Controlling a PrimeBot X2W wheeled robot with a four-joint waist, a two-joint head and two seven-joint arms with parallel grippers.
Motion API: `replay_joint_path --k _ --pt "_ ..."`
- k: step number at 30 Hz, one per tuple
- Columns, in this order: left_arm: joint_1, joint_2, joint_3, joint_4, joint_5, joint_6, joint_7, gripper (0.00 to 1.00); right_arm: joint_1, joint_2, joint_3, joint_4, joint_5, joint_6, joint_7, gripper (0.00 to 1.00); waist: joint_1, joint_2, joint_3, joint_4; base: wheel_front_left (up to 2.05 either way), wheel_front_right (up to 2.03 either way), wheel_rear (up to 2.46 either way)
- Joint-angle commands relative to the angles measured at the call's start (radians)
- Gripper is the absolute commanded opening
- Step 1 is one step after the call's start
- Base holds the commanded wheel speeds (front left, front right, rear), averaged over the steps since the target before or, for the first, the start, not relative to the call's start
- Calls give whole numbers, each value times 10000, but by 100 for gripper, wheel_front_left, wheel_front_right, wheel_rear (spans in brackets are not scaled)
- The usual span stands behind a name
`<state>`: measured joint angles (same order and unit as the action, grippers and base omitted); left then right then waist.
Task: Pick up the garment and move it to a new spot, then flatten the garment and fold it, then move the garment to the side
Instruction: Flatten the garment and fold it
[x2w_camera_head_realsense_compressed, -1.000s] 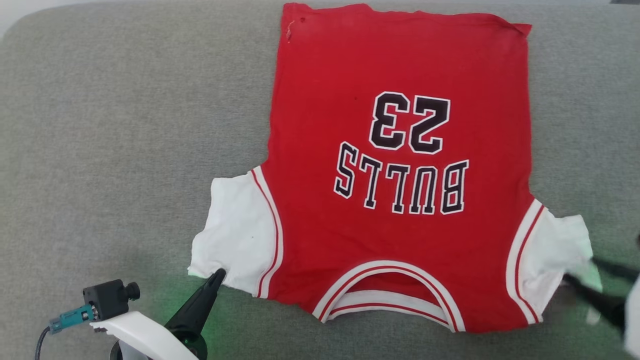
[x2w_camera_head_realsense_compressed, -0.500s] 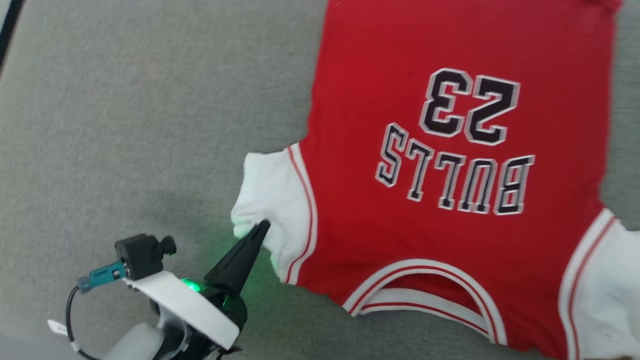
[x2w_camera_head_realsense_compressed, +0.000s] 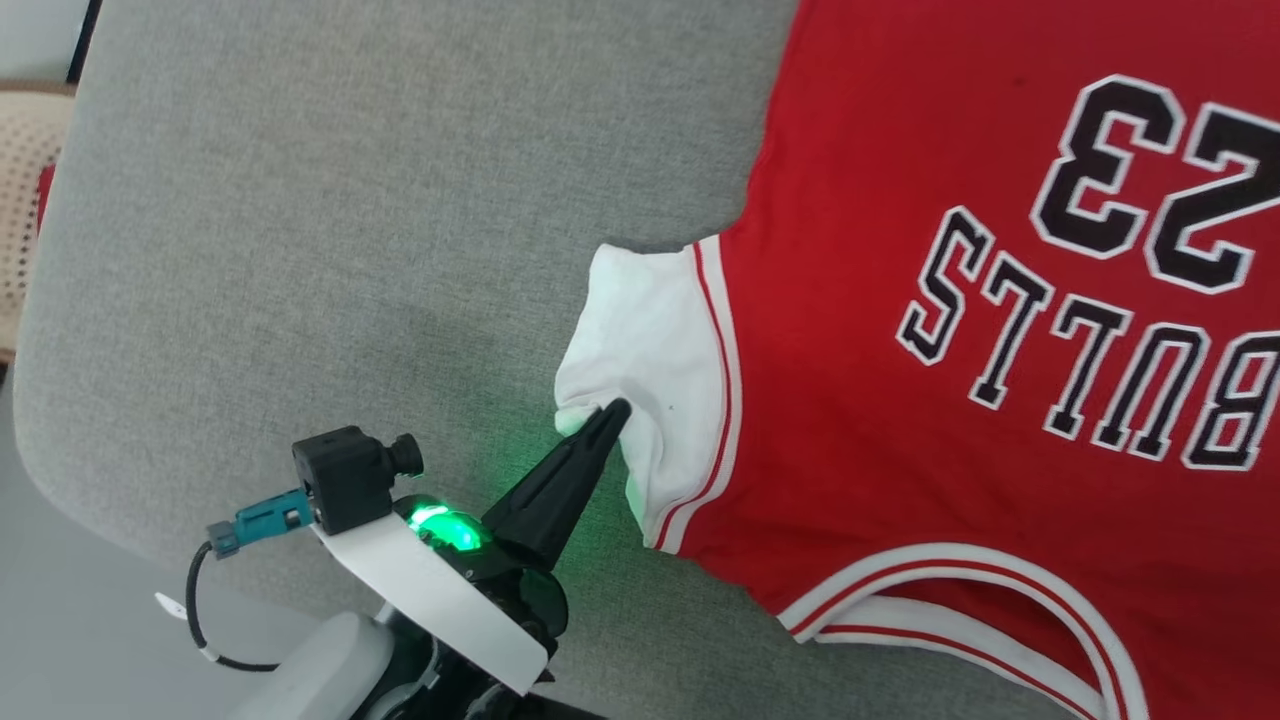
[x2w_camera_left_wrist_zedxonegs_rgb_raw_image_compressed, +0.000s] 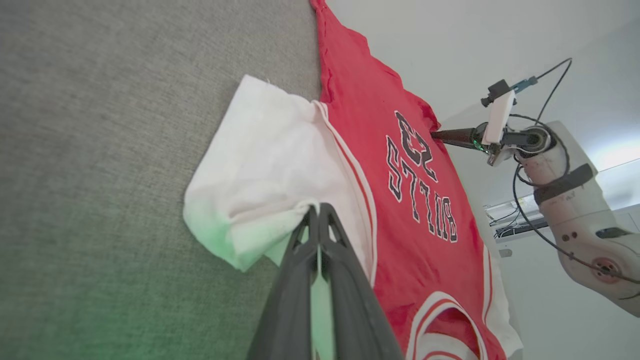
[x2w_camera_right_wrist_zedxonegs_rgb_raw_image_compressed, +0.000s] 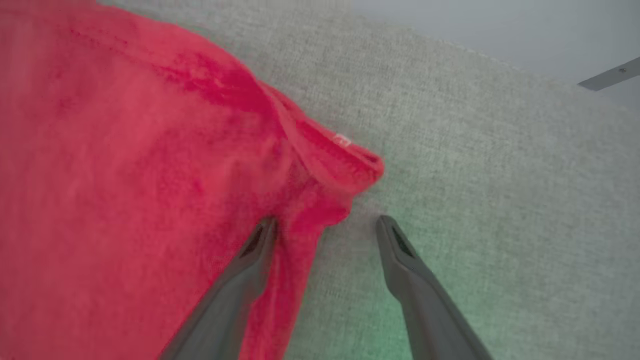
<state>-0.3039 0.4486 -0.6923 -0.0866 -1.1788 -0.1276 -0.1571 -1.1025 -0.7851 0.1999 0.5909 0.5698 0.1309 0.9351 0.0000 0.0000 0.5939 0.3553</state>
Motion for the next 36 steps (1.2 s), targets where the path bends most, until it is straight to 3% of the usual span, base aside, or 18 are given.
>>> replay_joint_path --k 1,2,3,5,15,19,25,29,33,36 --pt "-195 -5 -80 -114 52 -41 -84 0 1 44 274 378 -104 -4 312 100 0 0 336 272 0 0 0" --pt "-225 6 -130 -152 59 -42 -119 0 -16 89 391 631 -89 -4 577 92 0 0 351 297 0 0 0" --pt "-239 25 -183 -185 48 -42 -128 0 -44 162 493 836 -3 -4 794 49 0 0 353 311 0 0 0" --pt "-274 60 -287 -233 -42 -42 -198 0 -165 270 546 977 159 -3 758 0 0 0 349 298 0 0 0" --pt "-203 296 -330 372 -394 -45 -631 0 493 -177 1519 184 1001 -3 -354 0 0 0 -680 -388 0 0 0" --pt "4 390 -280 699 -517 -45 -744 0 1611 -1028 2091 -1146 2053 -4 -384 0 0 0 -1295 -784 0 0 0" --pt "409 695 9 917 -723 -46 -910 0 4429 -2351 2318 -3518 3786 -4 -308 0 0 0 -2062 -1372 0 0 0" --pt "713 922 283 991 -791 -8 -967 0 6590 -2827 2130 -4934 4621 -4 -385 0 0 0 -2388 -1755 0 0 0" --pt "885 1049 497 997 -821 47 -1002 0 8720 -2937 1950 -6107 4700 -4 -511 0 0 0 -2598 -1984 0 0 0" --pt "1028 1090 643 992 -826 91 -1010 0 10632 -2523 1704 -7076 4501 -4 -515 0 0 0 -2716 -2119 0 0 0"
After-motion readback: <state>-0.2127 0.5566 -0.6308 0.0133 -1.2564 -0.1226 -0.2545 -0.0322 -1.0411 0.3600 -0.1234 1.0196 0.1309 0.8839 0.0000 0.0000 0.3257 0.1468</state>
